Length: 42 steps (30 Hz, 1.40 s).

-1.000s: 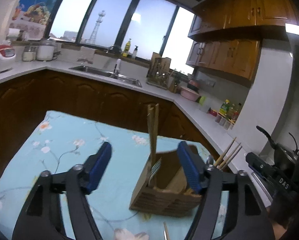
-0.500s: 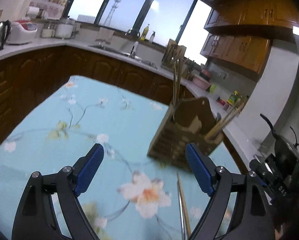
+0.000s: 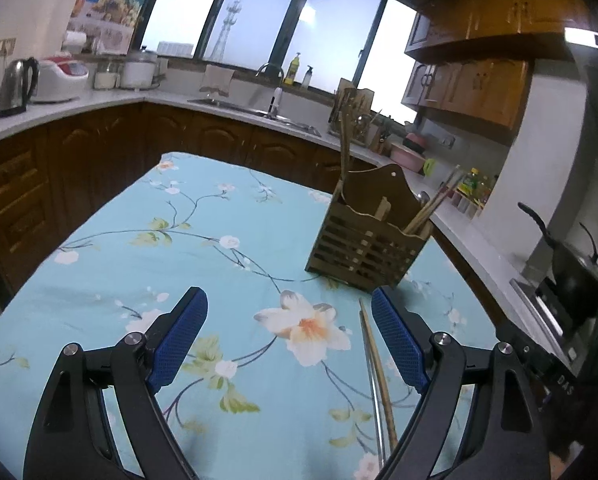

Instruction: Organize utensils

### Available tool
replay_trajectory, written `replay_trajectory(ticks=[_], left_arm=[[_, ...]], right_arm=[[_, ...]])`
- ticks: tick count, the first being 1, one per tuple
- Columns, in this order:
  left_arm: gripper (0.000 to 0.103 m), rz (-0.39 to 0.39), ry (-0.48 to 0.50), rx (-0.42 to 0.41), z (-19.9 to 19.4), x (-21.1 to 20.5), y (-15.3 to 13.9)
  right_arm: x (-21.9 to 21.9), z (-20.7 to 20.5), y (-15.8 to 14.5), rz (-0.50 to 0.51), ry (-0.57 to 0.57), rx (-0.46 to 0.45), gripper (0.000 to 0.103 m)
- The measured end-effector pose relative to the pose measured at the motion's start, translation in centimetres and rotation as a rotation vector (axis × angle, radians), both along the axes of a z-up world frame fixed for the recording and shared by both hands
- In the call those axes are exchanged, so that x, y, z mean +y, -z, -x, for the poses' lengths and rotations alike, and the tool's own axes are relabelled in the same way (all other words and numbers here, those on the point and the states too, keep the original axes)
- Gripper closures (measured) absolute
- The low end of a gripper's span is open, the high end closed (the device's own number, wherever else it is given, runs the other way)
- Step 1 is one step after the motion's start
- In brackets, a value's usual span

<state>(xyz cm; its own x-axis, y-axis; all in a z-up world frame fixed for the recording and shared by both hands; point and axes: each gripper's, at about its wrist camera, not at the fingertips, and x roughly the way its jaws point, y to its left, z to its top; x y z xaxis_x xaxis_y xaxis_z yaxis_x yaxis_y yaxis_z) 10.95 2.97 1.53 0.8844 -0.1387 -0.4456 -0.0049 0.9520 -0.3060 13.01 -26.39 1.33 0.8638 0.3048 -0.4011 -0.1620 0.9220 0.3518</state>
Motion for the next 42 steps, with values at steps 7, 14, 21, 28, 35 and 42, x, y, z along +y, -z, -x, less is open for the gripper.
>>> replay_trajectory(ticks=[7,14,21,28,35,42], left_arm=[[0.015,-0.075,0.003,-0.026,2.6,-1.0,0.7],[0.000,-0.139,-0.031,-0.149,6.0,-1.8,-0.2],[0.000,-0.247,-0.069,-0.197,7.5,-2.7,1.8],[0.000,-0.278,-0.061,-0.166,7.4,-3.6,3.6],[0.000,-0.298,-0.060,-0.146,6.9,-4.0,4.1],[0.000,-0.308,-0.061,-0.143,6.9,-4.2,4.4]], right_arm=[[-0.1,2.7,0.4,0.056,0.000,-0.041,0.019],[1.0,7.3,-1.5,0.170,0.008,-0.264,0.001],[2.4,10.3,-0.8,0.257,0.020,-0.410,0.000],[1.1,9.2,1.3,0.214,0.056,-0.311,0.000],[0.4,9.4,2.0,0.210,0.067,-0.294,0.000],[-0.3,9.7,2.4,0.203,0.075,-0.286,0.000]])
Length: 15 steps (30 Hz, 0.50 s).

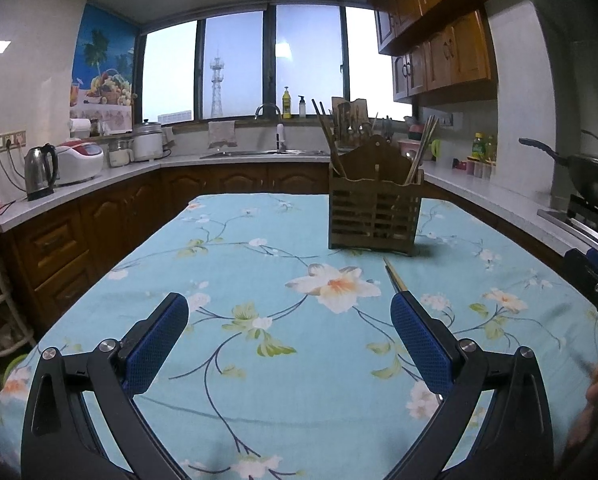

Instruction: Organize utensils

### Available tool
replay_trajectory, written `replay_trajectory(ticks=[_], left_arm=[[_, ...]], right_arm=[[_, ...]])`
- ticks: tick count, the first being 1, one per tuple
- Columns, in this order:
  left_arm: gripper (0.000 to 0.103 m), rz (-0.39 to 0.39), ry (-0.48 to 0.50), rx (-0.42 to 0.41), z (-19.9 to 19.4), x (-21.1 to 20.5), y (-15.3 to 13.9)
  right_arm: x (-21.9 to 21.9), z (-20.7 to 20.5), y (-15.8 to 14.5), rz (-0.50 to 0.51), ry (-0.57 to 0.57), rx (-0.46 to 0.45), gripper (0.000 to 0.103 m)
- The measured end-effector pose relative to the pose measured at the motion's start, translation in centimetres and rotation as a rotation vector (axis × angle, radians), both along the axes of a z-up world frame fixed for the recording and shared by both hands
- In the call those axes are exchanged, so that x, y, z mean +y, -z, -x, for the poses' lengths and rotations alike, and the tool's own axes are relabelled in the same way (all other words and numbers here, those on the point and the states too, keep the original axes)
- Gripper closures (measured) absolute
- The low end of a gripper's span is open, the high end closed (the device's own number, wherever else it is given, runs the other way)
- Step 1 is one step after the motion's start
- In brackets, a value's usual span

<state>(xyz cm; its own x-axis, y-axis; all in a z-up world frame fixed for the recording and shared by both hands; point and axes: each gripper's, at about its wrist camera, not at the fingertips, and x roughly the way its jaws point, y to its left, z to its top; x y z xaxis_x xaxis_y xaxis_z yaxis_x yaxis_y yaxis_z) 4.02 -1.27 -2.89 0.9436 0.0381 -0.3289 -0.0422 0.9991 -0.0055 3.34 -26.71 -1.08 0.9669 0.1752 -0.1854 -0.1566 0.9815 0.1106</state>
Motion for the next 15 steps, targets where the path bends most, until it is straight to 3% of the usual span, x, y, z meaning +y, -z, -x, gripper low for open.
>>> replay_trajectory(ticks=[15], left_arm=[[0.000,0.002,-0.006,-0.010,0.20,-0.20,-0.14]], right_arm=[[-0.13,0.06,0.30,0.003,0.001,-0.004,0.000]])
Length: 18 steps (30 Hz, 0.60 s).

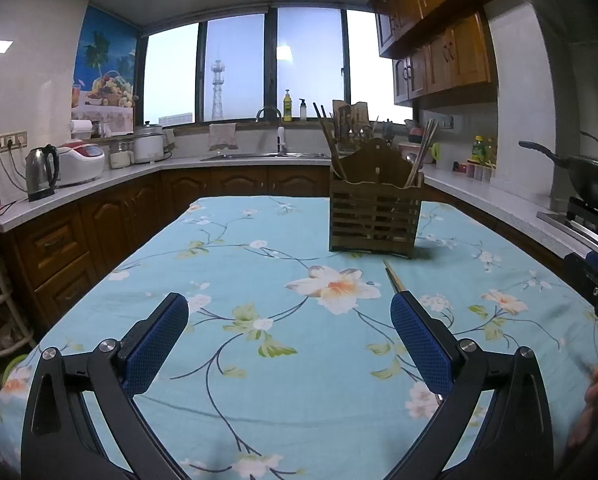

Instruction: Organize utensils

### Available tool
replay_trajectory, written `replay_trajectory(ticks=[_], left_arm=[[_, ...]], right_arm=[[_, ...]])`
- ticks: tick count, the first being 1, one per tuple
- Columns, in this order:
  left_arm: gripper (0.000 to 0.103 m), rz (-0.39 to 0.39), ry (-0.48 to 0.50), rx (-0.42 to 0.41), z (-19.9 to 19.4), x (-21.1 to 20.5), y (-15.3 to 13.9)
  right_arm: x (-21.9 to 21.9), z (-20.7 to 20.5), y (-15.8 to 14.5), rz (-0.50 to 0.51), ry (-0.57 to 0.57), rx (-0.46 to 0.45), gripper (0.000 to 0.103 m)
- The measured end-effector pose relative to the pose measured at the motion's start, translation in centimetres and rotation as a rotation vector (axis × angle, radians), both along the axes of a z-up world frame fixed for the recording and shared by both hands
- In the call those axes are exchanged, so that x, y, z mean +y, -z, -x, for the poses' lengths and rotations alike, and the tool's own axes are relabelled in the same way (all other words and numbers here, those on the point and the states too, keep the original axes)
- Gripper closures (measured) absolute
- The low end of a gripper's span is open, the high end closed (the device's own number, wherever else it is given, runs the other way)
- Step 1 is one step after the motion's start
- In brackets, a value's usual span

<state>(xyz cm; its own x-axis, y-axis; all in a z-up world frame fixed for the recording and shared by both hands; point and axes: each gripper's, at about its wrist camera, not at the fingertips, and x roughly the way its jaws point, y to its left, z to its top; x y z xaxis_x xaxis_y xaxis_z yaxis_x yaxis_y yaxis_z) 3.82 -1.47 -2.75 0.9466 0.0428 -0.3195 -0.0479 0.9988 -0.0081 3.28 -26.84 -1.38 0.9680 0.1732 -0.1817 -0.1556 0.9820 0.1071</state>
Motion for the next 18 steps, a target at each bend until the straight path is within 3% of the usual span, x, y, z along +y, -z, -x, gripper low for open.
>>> replay_trajectory(ticks=[18], left_arm=[[0.000,-0.002,-0.001,-0.003,0.05,-0.06,-0.10]], right_arm=[[0.06,-0.12,0.05,-0.004,-0.002,0.000,0.000]])
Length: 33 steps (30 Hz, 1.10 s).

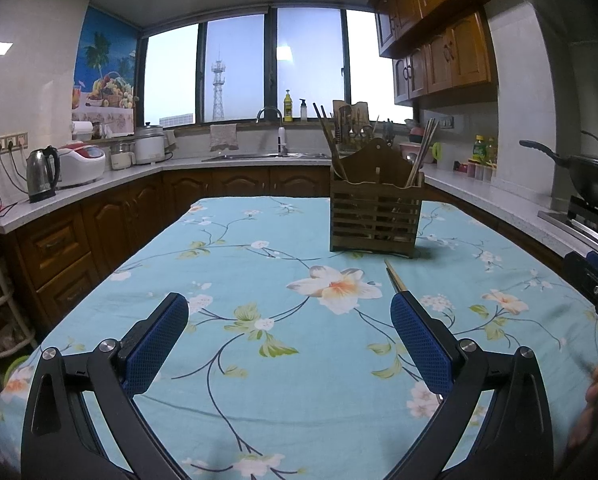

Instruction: Organize utensils

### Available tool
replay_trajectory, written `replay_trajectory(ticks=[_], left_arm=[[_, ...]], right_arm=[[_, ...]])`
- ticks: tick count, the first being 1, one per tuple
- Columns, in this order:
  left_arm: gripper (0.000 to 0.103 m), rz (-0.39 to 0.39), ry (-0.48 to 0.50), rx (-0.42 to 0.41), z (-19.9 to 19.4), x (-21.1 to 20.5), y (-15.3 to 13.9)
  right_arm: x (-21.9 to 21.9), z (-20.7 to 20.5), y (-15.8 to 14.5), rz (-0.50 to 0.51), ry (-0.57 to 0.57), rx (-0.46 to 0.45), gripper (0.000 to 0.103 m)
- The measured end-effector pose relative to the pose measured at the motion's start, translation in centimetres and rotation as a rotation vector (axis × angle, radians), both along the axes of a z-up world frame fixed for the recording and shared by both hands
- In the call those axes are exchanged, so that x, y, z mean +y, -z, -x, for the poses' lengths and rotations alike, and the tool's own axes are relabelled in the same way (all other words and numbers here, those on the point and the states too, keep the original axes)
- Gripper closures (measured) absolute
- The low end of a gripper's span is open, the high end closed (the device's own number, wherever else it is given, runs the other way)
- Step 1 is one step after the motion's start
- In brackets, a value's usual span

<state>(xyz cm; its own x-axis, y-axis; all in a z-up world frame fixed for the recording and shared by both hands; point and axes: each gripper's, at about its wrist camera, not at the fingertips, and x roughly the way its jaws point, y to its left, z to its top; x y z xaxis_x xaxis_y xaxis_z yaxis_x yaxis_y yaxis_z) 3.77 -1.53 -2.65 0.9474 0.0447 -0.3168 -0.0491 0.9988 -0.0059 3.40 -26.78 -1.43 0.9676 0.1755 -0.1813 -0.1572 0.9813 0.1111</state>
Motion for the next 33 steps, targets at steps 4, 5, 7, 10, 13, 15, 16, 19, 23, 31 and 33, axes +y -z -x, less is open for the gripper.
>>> replay_trajectory(ticks=[4,5,7,10,13,15,16,19,23,31,33], left_arm=[[0.000,0.000,0.001,-0.001,0.08,0.01,0.01],[0.000,-0.001,0.000,-0.002,0.06,0.01,-0.02],[0.000,-0.005,-0.001,-0.009,0.17,0.04,-0.14],[0.000,-0.016,-0.007,-0.023,0.38,0.03,-0.26],[0.000,-0.026,0.005,-0.021,0.36,-0.10,-0.32],[0.000,-0.034,0.004,-0.024,0.44,-0.15,-0.27],[0.000,-0.035,0.005,-0.027,0.55,-0.18,-0.23],[0.000,-0.035,0.006,-0.031,0.65,-0.17,-0.31],[0.000,-0.034,0.008,-0.032,0.65,-0.13,-0.31],[0.000,-0.035,0.003,-0.039,0.82,-0.08,-0.38],[0.000,-0.034,-0.001,-0.043,0.84,0.04,-0.44]], right_arm=[[0.02,0.05,0.02,0.000,0.001,-0.002,0.000],[0.02,0.04,0.02,0.000,0.000,-0.001,0.000],[0.03,0.07,0.02,-0.001,0.000,-0.002,0.000],[0.06,0.07,0.02,-0.001,0.000,-0.001,0.000],[0.12,0.11,0.05,-0.003,-0.002,-0.006,0.000],[0.25,0.11,0.12,-0.001,-0.003,-0.006,0.000],[0.18,0.13,0.09,-0.002,-0.003,-0.006,0.000],[0.19,0.13,0.09,-0.003,-0.003,-0.006,0.000],[0.26,0.18,0.09,-0.004,-0.003,-0.006,0.000],[0.24,0.14,0.09,-0.004,-0.002,-0.005,0.000],[0.22,0.14,0.08,-0.003,-0.002,-0.005,0.000]])
